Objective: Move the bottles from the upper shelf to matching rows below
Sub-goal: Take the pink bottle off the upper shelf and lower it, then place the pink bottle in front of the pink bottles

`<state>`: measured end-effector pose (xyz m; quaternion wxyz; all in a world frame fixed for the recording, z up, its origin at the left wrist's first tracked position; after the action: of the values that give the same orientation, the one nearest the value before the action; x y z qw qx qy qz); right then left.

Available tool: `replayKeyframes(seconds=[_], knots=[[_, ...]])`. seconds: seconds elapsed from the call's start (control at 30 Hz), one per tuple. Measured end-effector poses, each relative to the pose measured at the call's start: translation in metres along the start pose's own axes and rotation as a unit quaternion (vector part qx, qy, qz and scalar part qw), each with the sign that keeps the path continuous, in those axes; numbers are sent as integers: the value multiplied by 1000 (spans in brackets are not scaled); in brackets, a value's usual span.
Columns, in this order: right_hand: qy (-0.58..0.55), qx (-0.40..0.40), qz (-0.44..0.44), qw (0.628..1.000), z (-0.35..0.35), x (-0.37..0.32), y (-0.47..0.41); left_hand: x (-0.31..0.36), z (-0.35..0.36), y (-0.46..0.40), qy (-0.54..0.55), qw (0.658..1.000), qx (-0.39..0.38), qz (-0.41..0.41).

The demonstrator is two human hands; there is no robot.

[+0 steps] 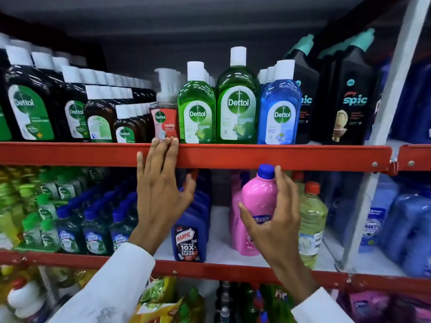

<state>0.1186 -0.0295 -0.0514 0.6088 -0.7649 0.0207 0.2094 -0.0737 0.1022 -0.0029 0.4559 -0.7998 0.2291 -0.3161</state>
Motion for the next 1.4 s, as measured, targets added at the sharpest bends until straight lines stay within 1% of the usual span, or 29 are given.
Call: replayKeyframes(seconds=[0.13, 0.2, 0.33, 0.53, 0.63, 0.73, 0.77, 0.8, 0.83, 0.9, 0.93, 1.0, 1.1, 1.17, 1.27, 1.4], knots=[[-1, -33, 58, 998, 27, 27, 25, 0, -2, 0, -9, 1000, -6, 5], [14, -48, 64, 997, 39, 34, 33, 0, -2, 0, -9, 1000, -10, 4], [11, -77, 78, 994, 58, 41, 46, 0, -2, 1, -6, 1000, -15, 7], [38, -74, 67, 994, 67, 43, 48, -1, 0, 2, 0, 1000, -22, 5], [35, -91, 73, 993, 66, 46, 50, 2, 0, 10, 26, 1000, -12, -3], [26, -101, 87, 991, 52, 50, 58, 9, 5, 41, 93, 995, 3, -17], [19, -105, 96, 990, 44, 54, 64, 11, 12, 60, 131, 991, -15, -29], [6, -110, 107, 988, 37, 59, 71, 13, 20, 80, 168, 983, -48, -47], [-10, -119, 122, 985, 30, 68, 81, 13, 33, 102, 196, 973, -98, -70], [-20, -154, 151, 976, 24, 88, 99, 9, 63, 141, 212, 947, -211, -115], [-13, -183, 167, 969, 24, 100, 108, 5, 79, 157, 207, 934, -260, -129], [-8, -251, 204, 946, 31, 119, 120, 2, 106, 170, 207, 908, -335, -144], [-24, -336, 231, 913, 42, 135, 123, 12, 132, 170, 225, 872, -418, -122], [-40, -381, 232, 894, 48, 137, 116, 18, 140, 167, 246, 857, -440, -110], [-49, -420, 233, 876, 53, 138, 108, 13, 150, 166, 234, 867, -425, -111], [-45, -423, 230, 875, 55, 137, 107, 8, 158, 167, 214, 880, -409, -114]])
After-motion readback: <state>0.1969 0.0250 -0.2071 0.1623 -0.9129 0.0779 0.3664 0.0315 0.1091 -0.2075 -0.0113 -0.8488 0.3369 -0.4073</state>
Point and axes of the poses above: each hand's wrist, its own y-axis away from the middle knuckle, its own z-axis out of the palm, x = y × z, the point moved 5 cm from there along -y, towards the middle knuckle, and after that the axes turned 5 degrees about -z, right-handed, at the moved point
